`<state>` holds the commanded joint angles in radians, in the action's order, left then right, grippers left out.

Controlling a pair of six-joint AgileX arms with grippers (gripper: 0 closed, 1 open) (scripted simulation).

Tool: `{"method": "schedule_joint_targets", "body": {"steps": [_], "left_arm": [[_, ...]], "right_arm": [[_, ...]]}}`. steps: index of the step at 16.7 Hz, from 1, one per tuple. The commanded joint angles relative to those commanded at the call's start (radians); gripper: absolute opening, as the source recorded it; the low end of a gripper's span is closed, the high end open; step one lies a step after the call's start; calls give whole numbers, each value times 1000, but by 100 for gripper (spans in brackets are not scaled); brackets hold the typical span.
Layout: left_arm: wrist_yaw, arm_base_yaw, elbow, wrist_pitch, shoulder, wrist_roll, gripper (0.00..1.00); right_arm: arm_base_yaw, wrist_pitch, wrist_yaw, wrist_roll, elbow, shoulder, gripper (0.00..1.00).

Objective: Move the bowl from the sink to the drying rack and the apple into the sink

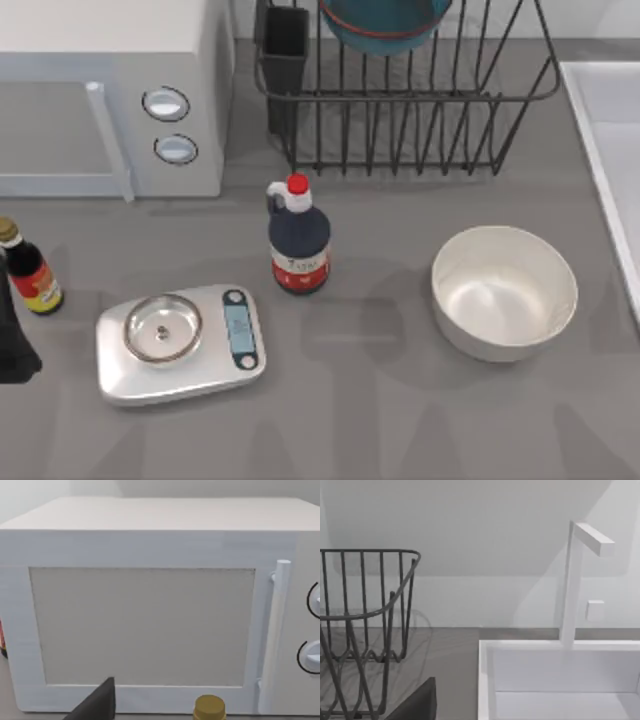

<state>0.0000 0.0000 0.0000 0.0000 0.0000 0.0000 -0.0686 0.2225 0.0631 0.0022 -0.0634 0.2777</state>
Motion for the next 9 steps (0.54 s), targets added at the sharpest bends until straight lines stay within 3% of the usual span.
{"method": "schedule_joint_targets", "body": {"steps": [4, 9], "left_arm": [[0, 0, 0, 0, 0, 0, 100], [0, 0, 0, 0, 0, 0, 100]], "right_arm": [[53, -174, -48, -2, 49, -216, 100], [69, -223, -63, -2, 63, -278, 100]]}}
